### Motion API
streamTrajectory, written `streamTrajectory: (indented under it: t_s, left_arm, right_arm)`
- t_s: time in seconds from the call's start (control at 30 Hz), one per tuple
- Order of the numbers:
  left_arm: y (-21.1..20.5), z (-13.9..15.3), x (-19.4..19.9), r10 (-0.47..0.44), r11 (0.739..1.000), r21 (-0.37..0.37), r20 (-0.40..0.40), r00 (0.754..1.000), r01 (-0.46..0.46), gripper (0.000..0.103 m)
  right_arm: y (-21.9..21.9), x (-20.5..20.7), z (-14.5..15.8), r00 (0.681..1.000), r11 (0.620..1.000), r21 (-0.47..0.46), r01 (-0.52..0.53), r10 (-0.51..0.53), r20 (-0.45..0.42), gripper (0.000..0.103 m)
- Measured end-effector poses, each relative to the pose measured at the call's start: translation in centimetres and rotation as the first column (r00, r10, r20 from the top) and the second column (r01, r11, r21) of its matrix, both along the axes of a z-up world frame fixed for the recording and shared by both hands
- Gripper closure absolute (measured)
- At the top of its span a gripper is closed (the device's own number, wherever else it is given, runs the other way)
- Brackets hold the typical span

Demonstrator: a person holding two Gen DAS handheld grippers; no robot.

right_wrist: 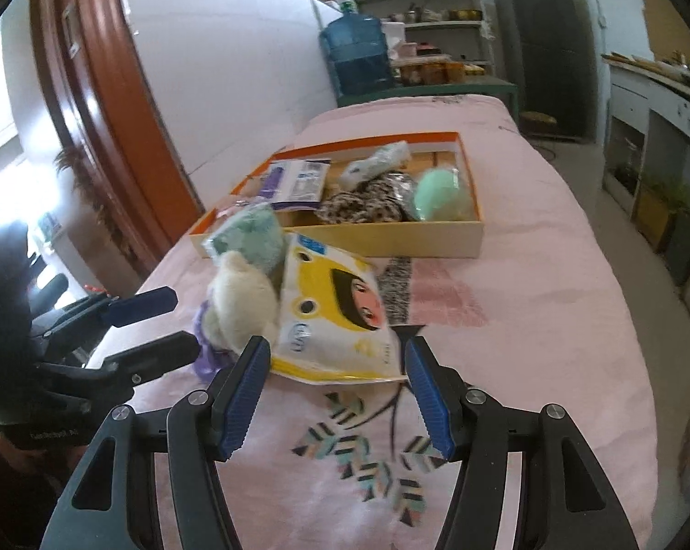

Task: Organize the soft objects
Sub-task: 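Grasp the white teddy bear with the left gripper while the right approaches the yellow pack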

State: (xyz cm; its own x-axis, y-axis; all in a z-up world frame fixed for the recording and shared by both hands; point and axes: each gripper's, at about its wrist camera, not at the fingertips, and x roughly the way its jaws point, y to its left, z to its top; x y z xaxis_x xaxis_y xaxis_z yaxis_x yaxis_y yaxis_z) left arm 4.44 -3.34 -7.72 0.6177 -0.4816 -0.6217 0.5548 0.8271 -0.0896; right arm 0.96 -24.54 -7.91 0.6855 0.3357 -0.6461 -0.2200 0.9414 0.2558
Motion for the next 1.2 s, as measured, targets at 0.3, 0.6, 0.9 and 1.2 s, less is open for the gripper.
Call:
streamTrajectory:
  t_s: [0.3,0.6,0.9,1.2]
  left_arm:
    - [-2.6,-1.5,2.0,-0.102,0.984,0.146,-0.001,0.995,0.101,0.041]
    - [-1.8,-1.6,2.1,-0.069,0.992,0.106,-0.008,0.998,0.07,0.056]
    - [2.2,0.6,0.5,0.045,0.997,-0.065,0.012,0.999,-0.044,0.056]
    - [2.9,1.2,0.1,0.078,0.993,-0.096,0.02,0.997,-0.075,0.056]
  right_arm:
    - [-0.5,0.3,-0.2,1.0,0.999,0.033,-0.001,0.001,-0.011,0.04]
    - [-0.4,1.1,0.2,1.0,0.999,0.04,-0.007,0.008,-0.01,0.04]
    - [2.8,2.5,0.5,0.997,0.995,-0.06,-0.081,0.08,-0.004,0.04]
    - [3.7,5.4,-0.3,0.999,0.994,-0.103,-0.035,0.032,-0.028,0.04]
